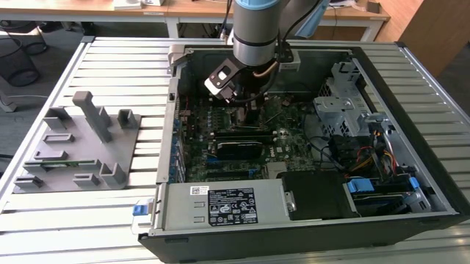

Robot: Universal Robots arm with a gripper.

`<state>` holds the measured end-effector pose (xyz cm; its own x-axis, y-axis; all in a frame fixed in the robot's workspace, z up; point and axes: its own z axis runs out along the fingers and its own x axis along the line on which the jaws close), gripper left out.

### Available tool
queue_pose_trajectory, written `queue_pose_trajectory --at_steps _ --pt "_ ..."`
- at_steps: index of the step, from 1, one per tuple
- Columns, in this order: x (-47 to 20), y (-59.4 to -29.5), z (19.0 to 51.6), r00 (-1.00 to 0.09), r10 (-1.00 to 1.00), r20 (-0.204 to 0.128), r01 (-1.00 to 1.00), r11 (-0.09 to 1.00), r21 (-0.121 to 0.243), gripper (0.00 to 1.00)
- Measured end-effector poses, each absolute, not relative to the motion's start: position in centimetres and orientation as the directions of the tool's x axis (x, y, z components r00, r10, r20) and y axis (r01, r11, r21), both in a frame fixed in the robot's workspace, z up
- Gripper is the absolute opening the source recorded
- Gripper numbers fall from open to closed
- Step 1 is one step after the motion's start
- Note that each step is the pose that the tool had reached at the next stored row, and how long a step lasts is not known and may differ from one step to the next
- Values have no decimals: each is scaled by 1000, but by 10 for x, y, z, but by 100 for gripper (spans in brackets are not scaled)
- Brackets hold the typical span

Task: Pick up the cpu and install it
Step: 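Place the cpu into insertion slot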

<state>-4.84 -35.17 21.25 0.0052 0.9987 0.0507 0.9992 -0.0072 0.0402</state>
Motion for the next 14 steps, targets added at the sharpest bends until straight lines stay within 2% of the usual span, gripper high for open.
queue_pose_trajectory --at_steps 14 --pt "-49 -348 204 7 999 51 999 -9 40 53"
